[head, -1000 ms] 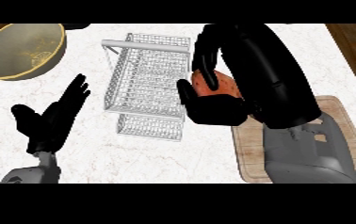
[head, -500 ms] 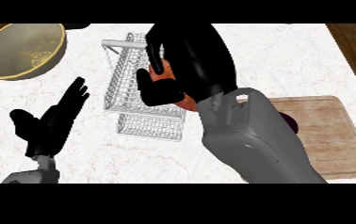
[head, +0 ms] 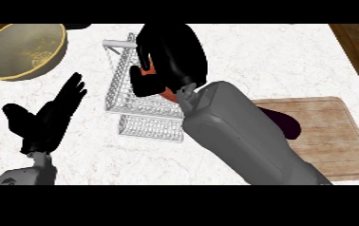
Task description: Pick the sweet potato from the cutting board and place it in the tiered basket
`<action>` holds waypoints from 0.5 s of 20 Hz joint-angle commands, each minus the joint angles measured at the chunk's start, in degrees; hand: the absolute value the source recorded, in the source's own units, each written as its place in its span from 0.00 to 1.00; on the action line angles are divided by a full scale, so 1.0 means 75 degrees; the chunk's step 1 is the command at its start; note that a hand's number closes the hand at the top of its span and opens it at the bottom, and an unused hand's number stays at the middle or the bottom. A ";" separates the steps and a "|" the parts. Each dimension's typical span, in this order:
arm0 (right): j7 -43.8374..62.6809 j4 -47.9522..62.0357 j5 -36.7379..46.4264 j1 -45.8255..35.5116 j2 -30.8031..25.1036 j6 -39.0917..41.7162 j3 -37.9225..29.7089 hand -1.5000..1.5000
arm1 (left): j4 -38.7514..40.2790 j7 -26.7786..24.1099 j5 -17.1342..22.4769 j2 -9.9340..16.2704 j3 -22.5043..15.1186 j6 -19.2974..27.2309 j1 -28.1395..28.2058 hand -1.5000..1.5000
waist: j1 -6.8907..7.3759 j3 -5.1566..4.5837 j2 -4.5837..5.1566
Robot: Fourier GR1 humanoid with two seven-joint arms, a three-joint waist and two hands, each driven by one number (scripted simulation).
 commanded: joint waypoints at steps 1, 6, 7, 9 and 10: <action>-0.0303 0.0814 0.0199 -0.0002 0.0007 -0.0695 0.0298 1.00 | -0.0030 -0.0142 -0.0170 -0.0134 -0.0150 -0.0022 0.0276 0.50 | 0.0006 0.0000 0.0002; -0.0738 0.1417 0.0505 -0.0202 0.0007 -0.1878 0.0440 1.00 | 0.0478 -0.0456 -0.0082 0.0045 0.0127 -0.0214 -0.0079 0.50 | -0.0018 -0.0001 0.0012; -0.0959 0.1758 0.0212 -0.0337 0.0007 -0.2695 0.0220 1.00 | 0.0327 -0.0194 -0.0181 -0.0207 -0.0121 0.0000 -0.0127 0.50 | 0.0078 0.0000 0.0043; -0.1281 0.2079 -0.0185 -0.0204 0.0007 -0.3398 0.0488 1.00 | 0.0336 -0.0357 -0.0169 -0.0118 -0.0018 -0.0069 -0.0055 0.50 | 0.0131 -0.0001 0.0046; -0.0460 0.2038 -0.0488 -0.0942 0.0007 -0.3140 0.0659 1.00 | -0.0085 -0.0005 -0.0162 -0.0137 -0.0157 -0.0096 0.0118 0.50 | 0.0128 -0.0001 0.0012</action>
